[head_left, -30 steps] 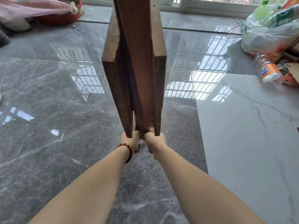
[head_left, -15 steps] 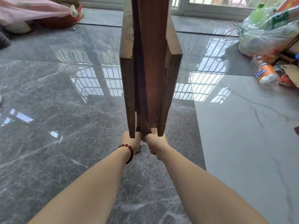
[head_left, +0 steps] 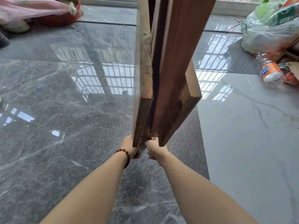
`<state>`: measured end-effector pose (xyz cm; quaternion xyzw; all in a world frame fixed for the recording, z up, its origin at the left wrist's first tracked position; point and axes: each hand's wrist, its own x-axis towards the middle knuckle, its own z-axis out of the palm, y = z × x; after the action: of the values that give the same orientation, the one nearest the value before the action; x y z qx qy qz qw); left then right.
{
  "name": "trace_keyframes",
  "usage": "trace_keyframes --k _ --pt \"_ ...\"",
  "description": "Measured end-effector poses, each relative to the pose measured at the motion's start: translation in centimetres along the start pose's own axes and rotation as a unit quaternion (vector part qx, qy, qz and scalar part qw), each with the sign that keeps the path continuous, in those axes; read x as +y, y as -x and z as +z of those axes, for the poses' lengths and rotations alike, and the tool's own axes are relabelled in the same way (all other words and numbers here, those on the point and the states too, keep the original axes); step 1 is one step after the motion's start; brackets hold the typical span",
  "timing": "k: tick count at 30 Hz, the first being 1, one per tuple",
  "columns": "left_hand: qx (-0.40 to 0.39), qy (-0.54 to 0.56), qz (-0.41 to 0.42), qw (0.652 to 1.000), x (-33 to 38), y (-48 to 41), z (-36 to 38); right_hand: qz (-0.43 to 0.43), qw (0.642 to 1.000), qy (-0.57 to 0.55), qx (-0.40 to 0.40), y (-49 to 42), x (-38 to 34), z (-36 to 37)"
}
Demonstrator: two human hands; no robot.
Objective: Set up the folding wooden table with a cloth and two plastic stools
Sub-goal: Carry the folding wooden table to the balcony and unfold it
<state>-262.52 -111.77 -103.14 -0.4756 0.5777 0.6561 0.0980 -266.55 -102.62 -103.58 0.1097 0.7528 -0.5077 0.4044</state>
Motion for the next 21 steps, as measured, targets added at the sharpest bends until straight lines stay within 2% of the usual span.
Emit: trace_keyframes --k 7,14,18,21 --pt "-0.012 -0.032 0.011 0.999 0.3 0.6 0.1 -0.014 1.0 -0.009 0.005 0.9 -0.3 -0.5" --pt "-0.037 -0.038 0.006 0.999 0.4 0.4 -0.1 0.022 0.999 -0.037 0.034 1.6 -0.6 -0.2" --pt "-0.053 -0.115 0.031 0.991 0.6 0.6 -0.8 -0.005 0.997 -0.029 0.071 1.5 -0.5 -0.2" --pt "-0.052 -0.182 0.079 0.979 0.3 1.6 -2.1 0.012 0.996 -0.011 0.086 1.5 -0.7 -0.3"
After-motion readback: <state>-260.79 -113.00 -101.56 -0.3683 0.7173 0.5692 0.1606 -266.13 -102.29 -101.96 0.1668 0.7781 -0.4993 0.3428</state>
